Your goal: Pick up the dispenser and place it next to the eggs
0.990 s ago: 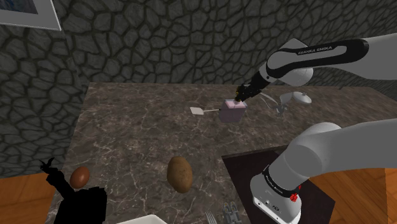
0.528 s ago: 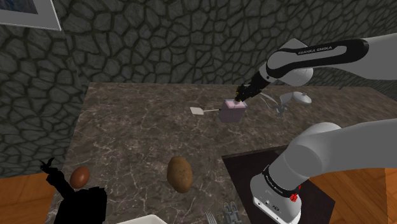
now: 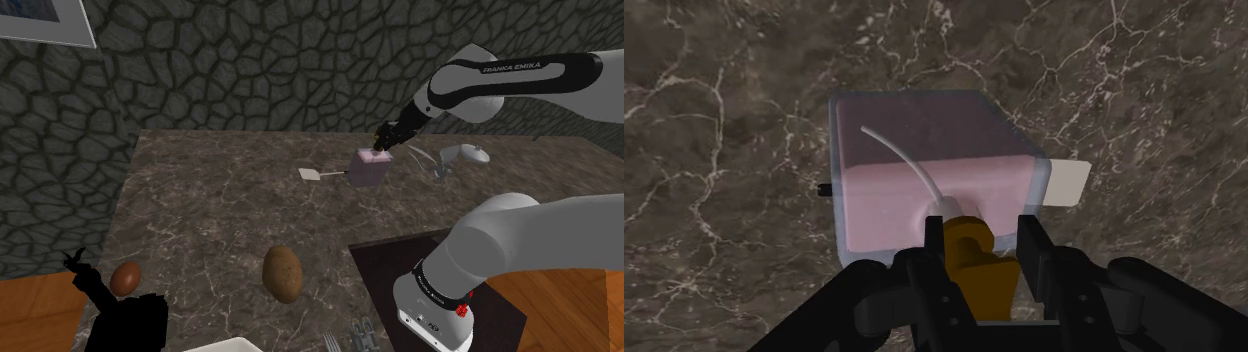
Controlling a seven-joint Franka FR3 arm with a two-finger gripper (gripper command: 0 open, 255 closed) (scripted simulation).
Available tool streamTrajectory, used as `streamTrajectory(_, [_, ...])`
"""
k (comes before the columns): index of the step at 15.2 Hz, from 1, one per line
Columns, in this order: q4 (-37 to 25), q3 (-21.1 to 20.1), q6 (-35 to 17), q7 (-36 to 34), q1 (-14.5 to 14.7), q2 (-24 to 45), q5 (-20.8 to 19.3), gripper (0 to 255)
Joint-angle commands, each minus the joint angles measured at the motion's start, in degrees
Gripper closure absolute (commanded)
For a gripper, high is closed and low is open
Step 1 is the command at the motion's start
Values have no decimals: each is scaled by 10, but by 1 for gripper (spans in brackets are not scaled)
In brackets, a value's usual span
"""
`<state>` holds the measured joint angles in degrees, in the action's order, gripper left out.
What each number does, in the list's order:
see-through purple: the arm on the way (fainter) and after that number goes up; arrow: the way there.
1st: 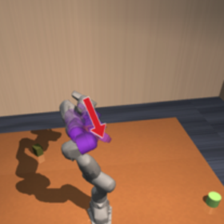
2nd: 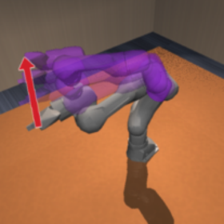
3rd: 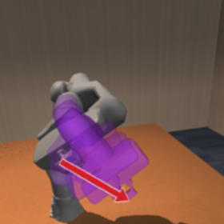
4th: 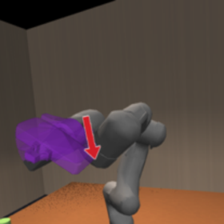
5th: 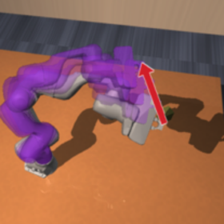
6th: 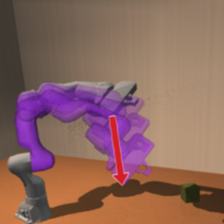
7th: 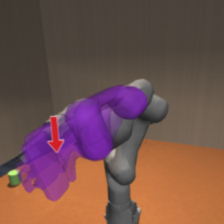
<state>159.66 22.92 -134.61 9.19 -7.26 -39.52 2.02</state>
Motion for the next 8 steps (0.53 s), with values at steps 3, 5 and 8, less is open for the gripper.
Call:
streamTrajectory(3, [-21, -10, 36, -11, -4, -16, -2, 255])
streamTrajectory(5, [-32, -14, 54, -15, -5, -23, -2, 255])
streamTrajectory(8, [-50, -20, 80, -22, -5, -31, -3, 255])
